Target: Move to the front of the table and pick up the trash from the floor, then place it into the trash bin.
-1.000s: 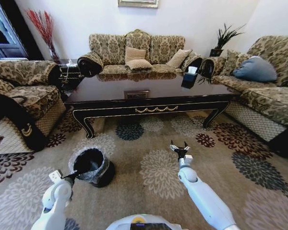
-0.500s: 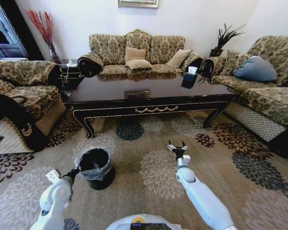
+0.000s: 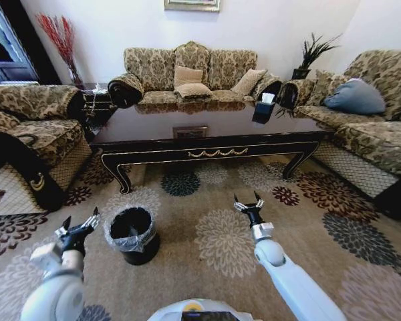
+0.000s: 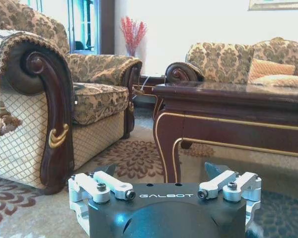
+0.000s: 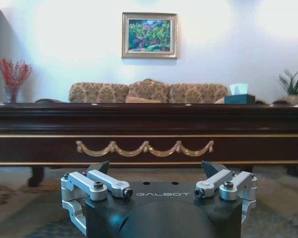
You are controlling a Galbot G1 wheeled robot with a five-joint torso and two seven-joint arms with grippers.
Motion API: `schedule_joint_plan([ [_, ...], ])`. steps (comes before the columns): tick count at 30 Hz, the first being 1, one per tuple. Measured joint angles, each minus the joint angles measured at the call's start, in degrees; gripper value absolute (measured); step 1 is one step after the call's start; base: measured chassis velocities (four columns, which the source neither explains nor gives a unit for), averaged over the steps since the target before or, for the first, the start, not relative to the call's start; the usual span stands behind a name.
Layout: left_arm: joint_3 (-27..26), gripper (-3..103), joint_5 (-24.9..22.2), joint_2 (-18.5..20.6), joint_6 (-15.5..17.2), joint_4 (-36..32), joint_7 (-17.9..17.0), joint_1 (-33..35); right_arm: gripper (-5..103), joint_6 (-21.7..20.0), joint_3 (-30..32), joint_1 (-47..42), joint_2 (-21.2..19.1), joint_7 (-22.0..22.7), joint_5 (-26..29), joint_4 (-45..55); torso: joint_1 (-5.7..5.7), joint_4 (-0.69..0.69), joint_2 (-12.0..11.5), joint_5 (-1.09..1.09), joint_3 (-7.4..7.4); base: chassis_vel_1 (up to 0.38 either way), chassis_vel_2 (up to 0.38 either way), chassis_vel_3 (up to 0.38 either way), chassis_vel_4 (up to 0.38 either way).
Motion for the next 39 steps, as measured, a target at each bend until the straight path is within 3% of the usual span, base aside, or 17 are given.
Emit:
schedule_joint_plan([
  [5, 1.55, 100, 3.99, -1.43, -3.67, 1.13, 1.12, 3.0, 100, -0.67, 1.8, -5.76, -0.81, -1.14, 0.45, 6.4, 0.0, -0.02, 0.0, -0.01, 0.0, 0.0, 0.0, 0.0, 0.0],
  [12, 3.02, 100, 5.19, -2.57, -4.59, 0.19, 0.9, 3.96, 100, -0.2, 3.02, -8.19, -1.23, -2.11, -0.77, 8.29, 0.0, -0.01, 0.0, 0.01, 0.0, 0.0, 0.0, 0.0, 0.0],
  [14, 3.39, 100, 5.55, -2.61, -4.73, -0.07, 0.91, 4.1, 100, 0.23, 3.5, -8.81, -1.69, -1.73, -3.39, 8.08, 0.0, -0.01, 0.0, 0.01, 0.0, 0.0, 0.0, 0.0, 0.0],
  [17, 3.82, 100, 6.44, -2.62, -5.01, -0.09, 1.06, 4.12, 100, 0.51, 3.36, -9.62, -2.33, 2.59, -10.08, 8.16, 0.0, -0.01, 0.0, 0.01, 0.01, 0.0, 0.0, 0.0, 0.0],
  [21, 4.25, 100, 7.15, -3.24, -6.3, -0.33, 2.57, 3.89, 100, 1.51, 3.11, -10.4, -2.85, 3.97, -13.04, 8.82, 0.0, -0.01, 0.0, 0.0, 0.0, 0.0, 0.0, 0.0, 0.0],
  [25, 4.39, 100, 8.99, -3.79, -7.67, -0.43, 4.14, 3.57, 100, 4.95, 3.12, -9.74, -2.45, 2.31, -12.32, 8.39, -0.01, -0.01, 0.0, 0.01, 0.01, 0.0, 0.0, 0.0, 0.0],
  [39, 4.62, 100, 12.95, -5.51, -12.76, 0.21, 9.28, 4.12, 100, 9.9, 4.59, -10.4, -1.7, -0.86, -10.62, 8.17, 0.0, -0.01, -0.01, 0.01, 0.01, 0.0, 0.0, 0.0, 0.0],
])
